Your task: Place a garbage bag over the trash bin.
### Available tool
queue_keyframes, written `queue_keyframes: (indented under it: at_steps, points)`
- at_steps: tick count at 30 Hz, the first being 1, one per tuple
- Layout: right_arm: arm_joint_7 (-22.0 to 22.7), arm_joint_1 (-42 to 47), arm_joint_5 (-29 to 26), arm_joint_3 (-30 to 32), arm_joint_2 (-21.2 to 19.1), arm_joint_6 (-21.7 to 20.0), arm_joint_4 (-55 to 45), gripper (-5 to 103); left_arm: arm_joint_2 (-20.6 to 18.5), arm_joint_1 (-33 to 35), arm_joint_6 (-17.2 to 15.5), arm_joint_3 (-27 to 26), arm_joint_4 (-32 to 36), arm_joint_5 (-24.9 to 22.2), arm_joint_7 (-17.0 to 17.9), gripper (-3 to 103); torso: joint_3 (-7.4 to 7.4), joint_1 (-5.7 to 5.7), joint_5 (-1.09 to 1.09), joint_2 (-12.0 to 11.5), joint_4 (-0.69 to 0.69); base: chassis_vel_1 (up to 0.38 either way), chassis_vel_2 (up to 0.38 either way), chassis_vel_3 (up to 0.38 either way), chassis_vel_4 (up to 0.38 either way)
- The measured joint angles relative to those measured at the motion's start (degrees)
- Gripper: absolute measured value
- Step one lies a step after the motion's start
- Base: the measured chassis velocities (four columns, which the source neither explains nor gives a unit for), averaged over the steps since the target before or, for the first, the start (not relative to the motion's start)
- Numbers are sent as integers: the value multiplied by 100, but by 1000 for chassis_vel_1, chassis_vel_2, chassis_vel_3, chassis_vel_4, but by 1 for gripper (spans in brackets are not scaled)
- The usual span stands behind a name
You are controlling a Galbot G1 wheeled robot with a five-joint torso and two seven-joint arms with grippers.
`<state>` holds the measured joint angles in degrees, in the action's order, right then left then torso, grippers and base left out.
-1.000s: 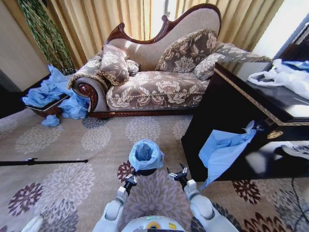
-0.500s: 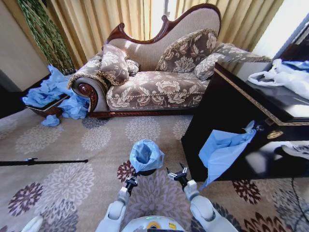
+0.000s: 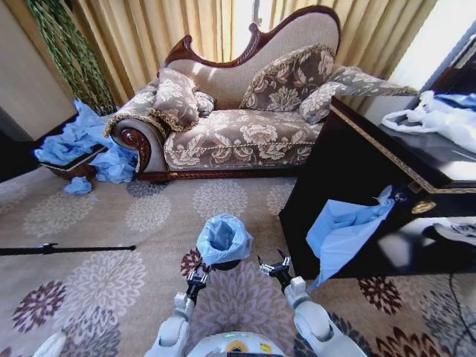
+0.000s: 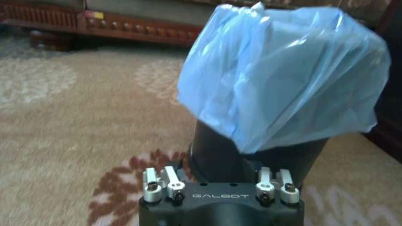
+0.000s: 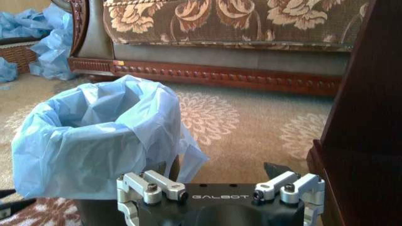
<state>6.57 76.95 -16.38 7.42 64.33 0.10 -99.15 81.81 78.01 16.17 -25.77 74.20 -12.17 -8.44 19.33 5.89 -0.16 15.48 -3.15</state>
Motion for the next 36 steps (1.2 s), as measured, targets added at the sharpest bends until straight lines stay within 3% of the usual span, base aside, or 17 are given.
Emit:
queue_keyframes:
  at_steps: [4, 5, 10, 13, 14, 17, 18, 20, 22, 25, 26, 28, 29, 32, 34, 35, 36]
  points:
    - [0, -1, 0, 14, 11, -2, -16, 100, -26, -29, -16, -26, -134, -100, 8, 80, 0, 0, 0, 0, 0, 0, 0, 0, 0]
    - [4, -1, -2, 23, 12, -4, -38, 100, -52, -10, -87, -35, -110, -218, 21, 90, 0, 0, 0, 0, 0, 0, 0, 0, 0]
    - [-3, 43, 5, 63, 13, -4, -44, 100, -161, 123, -463, -125, 205, -367, 56, 98, 0, 0, -1, 0, -1, 0, 0, 0, 0]
    - [-45, 107, 29, 133, 48, 24, 1, 100, -384, 432, -1046, -319, 955, -455, 11, 100, 0, 0, 1, 0, 0, 0, 0, 0, 0]
    - [-45, 107, 29, 133, 48, 24, 1, 100, -384, 432, -1046, -319, 955, -455, 11, 100, 0, 0, 1, 0, 0, 0, 0, 0, 0]
    - [-127, 186, 72, 226, 100, 85, 50, 100, -759, 1008, -1852, -500, 2207, -923, -17, 100, 0, 0, 1, 0, 1, 0, 0, 0, 0]
    - [-127, 186, 72, 226, 100, 85, 50, 100, -759, 1008, -1852, -500, 2207, -923, -17, 100, 0, 0, 1, 0, 1, 0, 0, 0, 0]
    - [-162, 221, 79, 258, 131, 97, 50, 100, -964, 1384, -2381, -662, 3183, -1124, 89, 100, 0, 0, 0, 0, 1, 0, 0, 0, 0]
    - [-174, 226, 82, 269, 147, 101, 50, 100, -1022, 1478, -2587, -730, 3558, -1162, 169, 100, 0, 0, 1, 0, 1, 0, 0, 0, 0]
    - [-207, 236, 100, 310, 209, 126, 51, 100, -1172, 1543, -3262, -822, 4535, -1427, 570, 100, 0, 0, 1, 0, 2, 0, 0, 0, 0]
    - [-207, 236, 100, 310, 209, 126, 51, 100, -1172, 1543, -3262, -822, 4535, -1427, 570, 100, 0, 0, 1, 0, 2, 0, 0, 0, 0]
    - [-237, 267, 125, 344, 237, 153, 52, 100, -1324, 1210, -3906, -615, 5188, -1936, 1106, 102, 0, 0, 0, 0, 1, 0, 0, 0, 0]
    - [-237, 267, 125, 344, 237, 153, 52, 100, -1324, 1210, -3906, -615, 5188, -1936, 1106, 102, 0, 0, 0, 0, 1, 0, 0, 0, 0]
    - [-262, 322, 148, 395, 246, 176, 44, 100, -1497, 555, -4650, -279, 5681, -2824, 1853, 86, 0, 0, 2, 0, -3, 0, 0, 0, 0]
    - [-265, 333, 154, 410, 246, 180, 42, 100, -1549, 392, -4804, -170, 5718, -3122, 2112, 86, 0, 0, 1, 0, -2, 0, 0, 0, 0]
    - [-271, 352, 163, 436, 242, 193, 41, 100, -1638, 152, -5034, 10, 5722, -3694, 2580, 76, 0, 0, 0, 0, 0, 0, 0, 0, 0]
    - [-280, 368, 171, 453, 235, 204, 41, 100, -1709, -35, -5144, 142, 5658, -4142, 2942, 76, 0, 0, 0, 0, 0, 0, 0, 0, 0]
